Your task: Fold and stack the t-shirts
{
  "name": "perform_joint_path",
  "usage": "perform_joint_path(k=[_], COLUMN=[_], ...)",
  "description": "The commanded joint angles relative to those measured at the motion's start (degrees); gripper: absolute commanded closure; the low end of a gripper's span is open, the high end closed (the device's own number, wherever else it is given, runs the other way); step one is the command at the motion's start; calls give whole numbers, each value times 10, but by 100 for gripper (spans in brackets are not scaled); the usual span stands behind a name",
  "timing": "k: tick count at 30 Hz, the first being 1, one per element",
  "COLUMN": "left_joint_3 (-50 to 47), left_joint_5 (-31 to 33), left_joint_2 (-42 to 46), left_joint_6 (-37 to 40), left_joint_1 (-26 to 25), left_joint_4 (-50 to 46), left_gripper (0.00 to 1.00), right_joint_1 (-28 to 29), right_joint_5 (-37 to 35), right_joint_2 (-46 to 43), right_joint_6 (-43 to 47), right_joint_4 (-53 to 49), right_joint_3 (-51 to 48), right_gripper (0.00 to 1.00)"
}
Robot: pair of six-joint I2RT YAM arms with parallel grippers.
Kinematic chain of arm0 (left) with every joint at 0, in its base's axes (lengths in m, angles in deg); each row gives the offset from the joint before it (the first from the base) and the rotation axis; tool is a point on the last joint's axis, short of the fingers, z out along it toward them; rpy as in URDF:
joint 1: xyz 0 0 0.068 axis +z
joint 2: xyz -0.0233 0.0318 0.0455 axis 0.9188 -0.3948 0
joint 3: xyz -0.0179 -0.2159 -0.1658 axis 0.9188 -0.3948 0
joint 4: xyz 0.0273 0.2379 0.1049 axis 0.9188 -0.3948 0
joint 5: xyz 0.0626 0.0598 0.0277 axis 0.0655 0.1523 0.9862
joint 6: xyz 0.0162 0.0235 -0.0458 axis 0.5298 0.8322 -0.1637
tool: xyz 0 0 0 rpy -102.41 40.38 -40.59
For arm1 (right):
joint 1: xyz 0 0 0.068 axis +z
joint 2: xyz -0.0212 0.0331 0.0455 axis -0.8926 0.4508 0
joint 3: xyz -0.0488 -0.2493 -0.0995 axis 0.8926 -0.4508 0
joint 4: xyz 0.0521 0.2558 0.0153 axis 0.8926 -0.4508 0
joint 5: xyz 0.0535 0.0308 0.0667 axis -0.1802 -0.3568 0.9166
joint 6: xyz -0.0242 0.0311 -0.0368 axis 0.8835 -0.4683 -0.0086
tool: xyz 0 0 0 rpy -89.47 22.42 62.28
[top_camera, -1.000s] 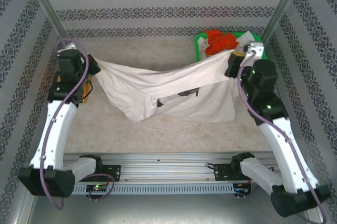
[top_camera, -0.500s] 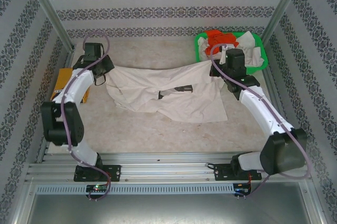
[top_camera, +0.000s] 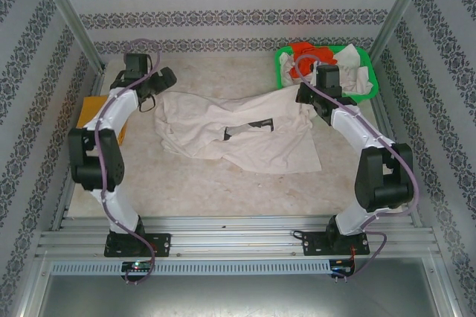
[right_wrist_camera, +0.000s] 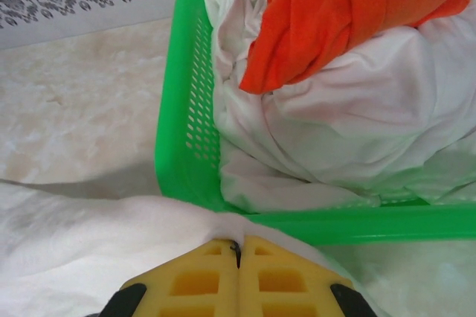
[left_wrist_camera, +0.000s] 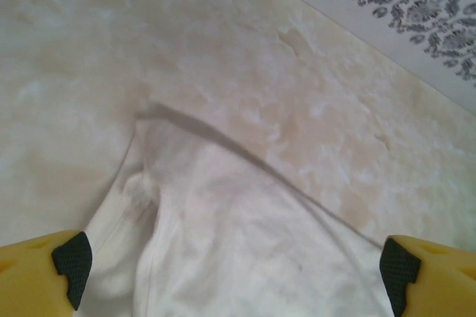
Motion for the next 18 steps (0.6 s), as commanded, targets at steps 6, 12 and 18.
perform_joint_path(k=[6,12,18], left_joint_3=[-172,-246,-256], left_joint_5=[17,75,80], left_joint_2=[136,148,108], left_joint_6=[-67,-151,-157], left_joint_1=[-92,-135,-135], left_joint_4=[8,10,12], left_gripper=[23,40,48], right_joint_1=[-7,-13,-16], right_joint_5=[24,34,45], right_joint_2=[-24,-33,-35], right_joint_6=[-16,-26,-29], right_joint_4=[31,39,44], right_joint_3=[-15,-36,-42], right_gripper=[100,100,100])
